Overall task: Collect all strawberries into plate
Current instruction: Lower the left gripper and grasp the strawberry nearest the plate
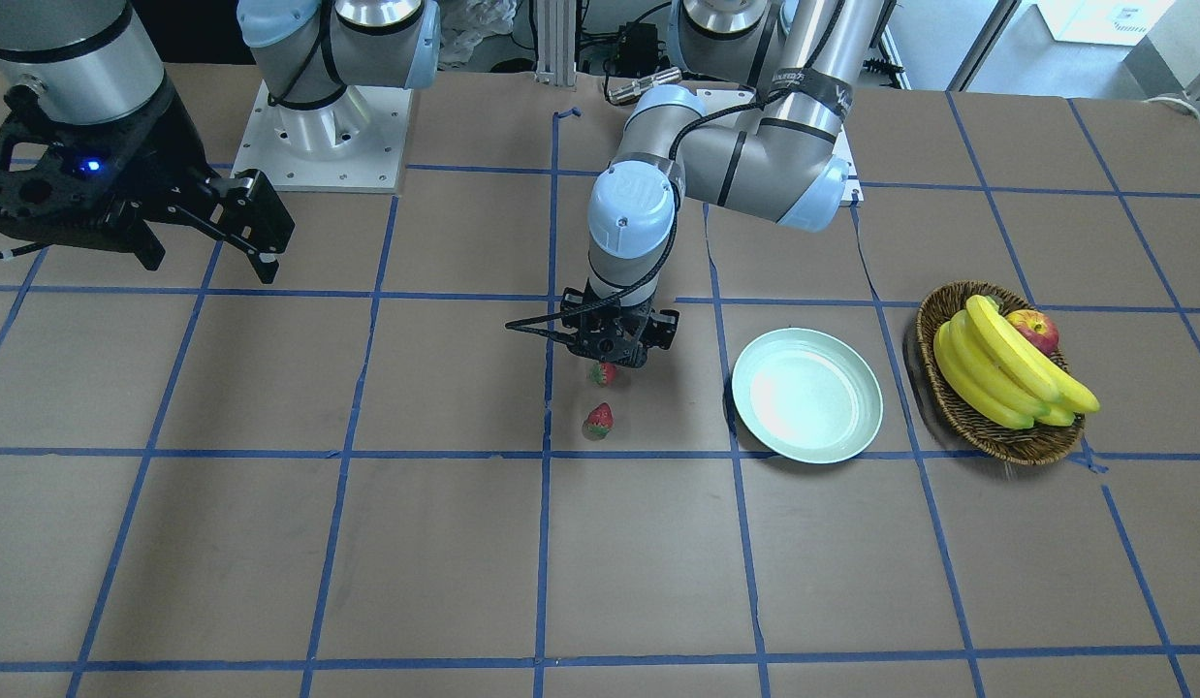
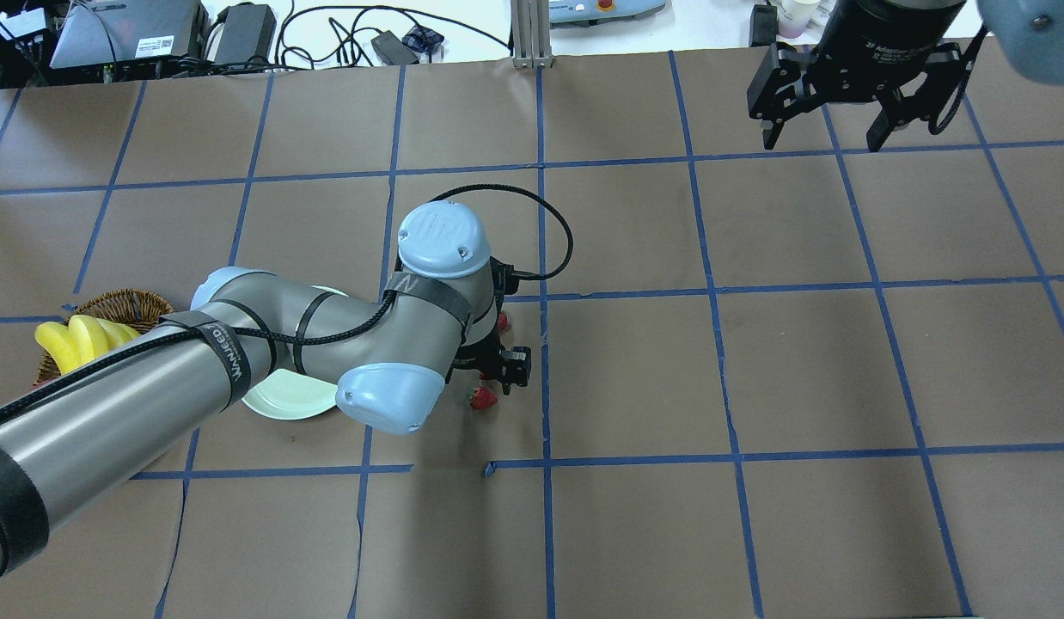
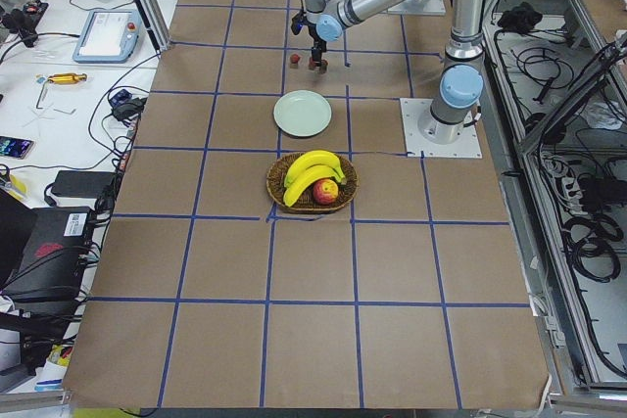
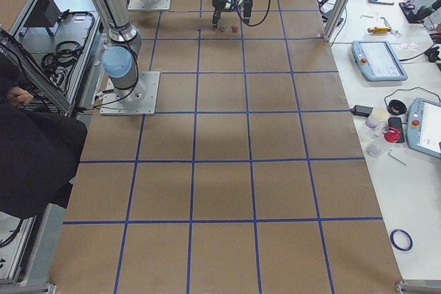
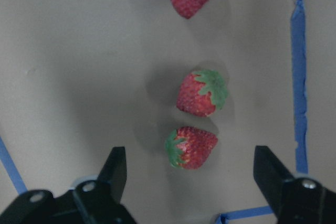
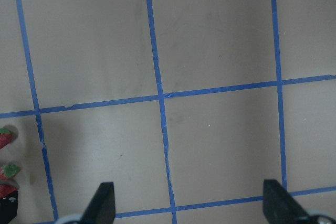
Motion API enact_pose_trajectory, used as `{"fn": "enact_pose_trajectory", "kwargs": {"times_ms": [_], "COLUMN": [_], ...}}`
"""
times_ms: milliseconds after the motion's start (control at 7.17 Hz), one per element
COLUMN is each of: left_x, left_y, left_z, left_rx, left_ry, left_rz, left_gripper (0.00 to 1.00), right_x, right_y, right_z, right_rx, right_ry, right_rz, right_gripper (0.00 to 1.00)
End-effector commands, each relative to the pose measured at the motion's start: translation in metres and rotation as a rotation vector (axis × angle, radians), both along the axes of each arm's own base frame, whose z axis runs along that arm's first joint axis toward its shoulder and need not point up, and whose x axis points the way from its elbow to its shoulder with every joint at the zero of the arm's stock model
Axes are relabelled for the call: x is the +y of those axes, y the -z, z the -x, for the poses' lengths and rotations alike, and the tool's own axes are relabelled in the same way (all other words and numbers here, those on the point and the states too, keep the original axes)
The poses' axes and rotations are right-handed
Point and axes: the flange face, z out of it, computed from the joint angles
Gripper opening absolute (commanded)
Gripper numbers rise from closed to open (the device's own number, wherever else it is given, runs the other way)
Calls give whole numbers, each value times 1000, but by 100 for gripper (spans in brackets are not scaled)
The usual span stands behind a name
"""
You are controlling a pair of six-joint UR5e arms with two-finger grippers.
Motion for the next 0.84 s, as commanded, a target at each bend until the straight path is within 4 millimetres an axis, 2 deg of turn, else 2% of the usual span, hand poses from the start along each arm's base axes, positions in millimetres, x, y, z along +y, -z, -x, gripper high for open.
{"fn": "enact_pose_trajectory", "kwargs": {"times_ms": [0, 140, 419, 698], "left_x": [10, 11, 9, 7], "left_y": [17, 16, 17, 15], "left_z": [-4, -4, -3, -2], "left_rx": [-11, -10, -9, -6], "left_ry": [9, 12, 24, 32], "left_rz": [-38, -37, -39, -34], "left_gripper": [75, 67, 40, 30], "right_x": [0, 0, 0, 0], "right_y": [0, 0, 0, 0], "right_z": [0, 0, 1, 1], "right_rx": [0, 0, 0, 0], "right_ry": [0, 2, 2, 3], "right_rz": [-1, -1, -1, -1], "right_gripper": [100, 100, 100, 100]}}
